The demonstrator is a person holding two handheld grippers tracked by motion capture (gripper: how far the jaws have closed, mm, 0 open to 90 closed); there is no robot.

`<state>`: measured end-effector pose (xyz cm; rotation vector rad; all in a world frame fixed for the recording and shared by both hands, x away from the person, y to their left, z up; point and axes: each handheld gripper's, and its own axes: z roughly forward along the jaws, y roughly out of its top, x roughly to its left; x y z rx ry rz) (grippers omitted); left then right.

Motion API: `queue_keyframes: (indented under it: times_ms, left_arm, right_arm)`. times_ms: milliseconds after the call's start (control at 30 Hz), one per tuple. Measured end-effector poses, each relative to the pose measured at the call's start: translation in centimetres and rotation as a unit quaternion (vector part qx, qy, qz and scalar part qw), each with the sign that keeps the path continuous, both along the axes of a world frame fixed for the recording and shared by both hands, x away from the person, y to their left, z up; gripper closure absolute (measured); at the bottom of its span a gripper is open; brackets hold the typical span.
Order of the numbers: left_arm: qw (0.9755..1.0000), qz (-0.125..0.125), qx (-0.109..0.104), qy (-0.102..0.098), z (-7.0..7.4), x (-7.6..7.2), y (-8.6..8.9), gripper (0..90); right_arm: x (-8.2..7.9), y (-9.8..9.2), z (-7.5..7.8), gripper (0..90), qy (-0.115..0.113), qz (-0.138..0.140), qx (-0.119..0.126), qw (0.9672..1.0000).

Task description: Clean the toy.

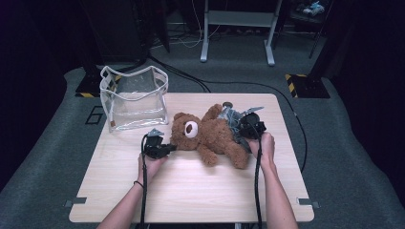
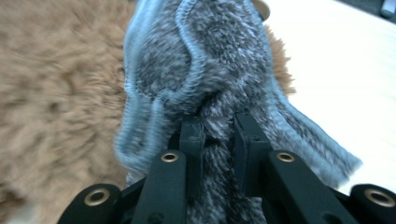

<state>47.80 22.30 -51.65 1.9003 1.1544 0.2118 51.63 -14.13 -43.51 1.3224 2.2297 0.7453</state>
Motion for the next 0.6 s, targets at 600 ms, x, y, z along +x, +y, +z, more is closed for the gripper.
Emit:
queue_keyframes:
  times_ms: [600]
  left_arm:
    - [1.0000, -0.005, 0.001, 0.005, 0.1, 0.2, 0.2, 83.4]
  right_arm:
    - [1.9, -5.2, -0.4, 75.4, 0.020, -0.116, 0.002, 0.9931]
